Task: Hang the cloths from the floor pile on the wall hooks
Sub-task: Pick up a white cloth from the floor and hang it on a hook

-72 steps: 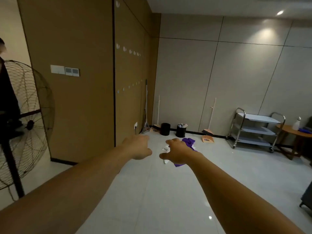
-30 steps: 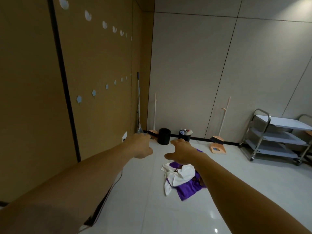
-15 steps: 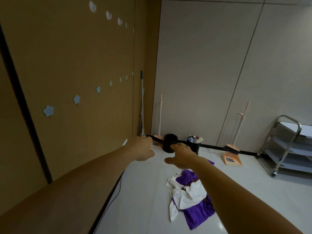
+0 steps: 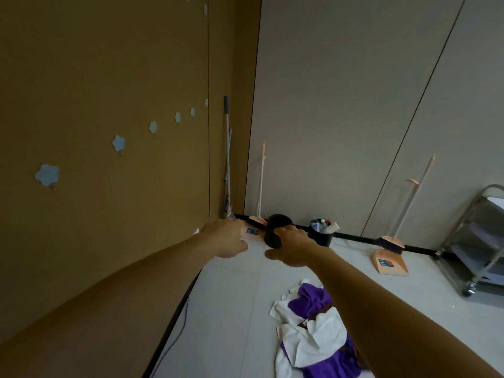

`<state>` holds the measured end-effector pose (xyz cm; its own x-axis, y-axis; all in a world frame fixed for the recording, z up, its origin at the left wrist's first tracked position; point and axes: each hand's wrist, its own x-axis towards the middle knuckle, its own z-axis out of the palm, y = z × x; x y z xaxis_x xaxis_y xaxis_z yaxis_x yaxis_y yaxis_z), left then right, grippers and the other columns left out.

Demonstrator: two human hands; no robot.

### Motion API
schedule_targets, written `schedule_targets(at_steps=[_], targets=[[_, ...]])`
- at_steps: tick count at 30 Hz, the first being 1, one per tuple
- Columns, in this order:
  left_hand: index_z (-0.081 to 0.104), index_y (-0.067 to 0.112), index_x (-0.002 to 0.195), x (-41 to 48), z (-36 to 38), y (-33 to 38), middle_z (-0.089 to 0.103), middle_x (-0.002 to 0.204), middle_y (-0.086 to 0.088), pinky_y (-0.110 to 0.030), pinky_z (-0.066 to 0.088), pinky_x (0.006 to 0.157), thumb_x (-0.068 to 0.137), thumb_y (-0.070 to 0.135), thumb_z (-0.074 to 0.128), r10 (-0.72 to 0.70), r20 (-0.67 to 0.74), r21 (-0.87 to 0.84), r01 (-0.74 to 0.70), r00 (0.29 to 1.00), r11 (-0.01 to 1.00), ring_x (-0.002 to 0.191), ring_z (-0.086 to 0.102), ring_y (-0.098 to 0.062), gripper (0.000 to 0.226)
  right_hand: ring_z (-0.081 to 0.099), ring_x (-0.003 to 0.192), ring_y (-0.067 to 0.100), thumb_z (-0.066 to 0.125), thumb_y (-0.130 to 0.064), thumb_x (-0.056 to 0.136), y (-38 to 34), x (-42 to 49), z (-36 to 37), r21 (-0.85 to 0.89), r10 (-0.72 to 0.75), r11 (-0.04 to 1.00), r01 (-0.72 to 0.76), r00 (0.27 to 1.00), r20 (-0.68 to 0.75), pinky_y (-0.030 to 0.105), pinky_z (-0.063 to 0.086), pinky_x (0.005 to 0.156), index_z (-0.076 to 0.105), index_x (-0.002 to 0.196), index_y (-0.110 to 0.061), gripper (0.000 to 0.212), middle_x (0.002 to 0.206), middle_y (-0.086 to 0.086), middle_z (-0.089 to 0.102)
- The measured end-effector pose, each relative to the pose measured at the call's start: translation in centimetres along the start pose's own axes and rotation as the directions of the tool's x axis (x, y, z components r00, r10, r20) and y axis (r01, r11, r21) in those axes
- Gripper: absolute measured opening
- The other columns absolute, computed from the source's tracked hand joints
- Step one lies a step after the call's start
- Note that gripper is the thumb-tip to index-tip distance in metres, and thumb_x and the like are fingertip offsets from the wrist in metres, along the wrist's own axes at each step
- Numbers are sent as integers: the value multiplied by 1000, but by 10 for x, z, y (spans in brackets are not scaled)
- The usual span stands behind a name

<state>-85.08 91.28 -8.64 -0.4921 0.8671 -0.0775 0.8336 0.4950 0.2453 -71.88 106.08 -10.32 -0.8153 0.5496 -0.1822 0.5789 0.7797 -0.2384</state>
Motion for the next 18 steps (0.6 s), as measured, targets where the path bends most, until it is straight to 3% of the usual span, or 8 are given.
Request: schedule_targets(at_steps=[5, 8, 13, 16, 18], targets=[[51, 15, 115, 94, -10, -47, 55, 115, -8, -40, 50, 83, 88, 38, 52, 32, 15, 1, -32, 999, 999, 100, 55, -27, 36, 42, 127, 32, 63, -52, 84, -2, 83, -16, 1, 44, 999, -44, 999, -8, 42, 39, 102, 33, 146, -24, 75, 143, 10, 40], [50, 18, 120, 145, -18, -69, 54, 114, -5, -33, 44, 71, 86, 38, 54, 67, 31, -7, -67, 997, 998, 95, 54, -24, 39, 41, 128, 35, 62, -51, 86, -4, 128, -29, -9, 62, 998, -63, 998, -20, 43, 37, 102, 35, 145, -22, 71, 143, 13, 40], [47, 37, 114, 220, -17, -89, 45, 92, 6, -26, 32, 55, 84, 37, 55, 132, 55, -83, -127, 990, 988, 77, 49, -13, 31, 42, 127, 36, 61, -53, 86, 1, 194, -31, -6, 91, 996, -91, 996, 0, 42, 38, 101, 38, 142, -20, 69, 143, 14, 41], [48, 30, 107, 269, -3, -90, 51, 95, 4, -27, 36, 56, 83, 35, 57, 170, 73, -85, -163, 983, 983, 76, 51, -13, 26, 45, 124, 37, 61, -51, 86, 15, 236, -29, -1, 102, 995, -102, 995, 8, 41, 40, 96, 40, 140, -20, 66, 140, 16, 43], [49, 24, 110, 304, 7, -87, 52, 101, 1, -31, 47, 66, 83, 39, 58, 164, 104, -72, -157, 981, 985, 84, 54, -18, 32, 49, 119, 35, 62, -48, 87, 30, 265, -25, 15, 102, 995, -103, 994, 27, 35, 39, 87, 41, 139, -21, 62, 136, 16, 47]])
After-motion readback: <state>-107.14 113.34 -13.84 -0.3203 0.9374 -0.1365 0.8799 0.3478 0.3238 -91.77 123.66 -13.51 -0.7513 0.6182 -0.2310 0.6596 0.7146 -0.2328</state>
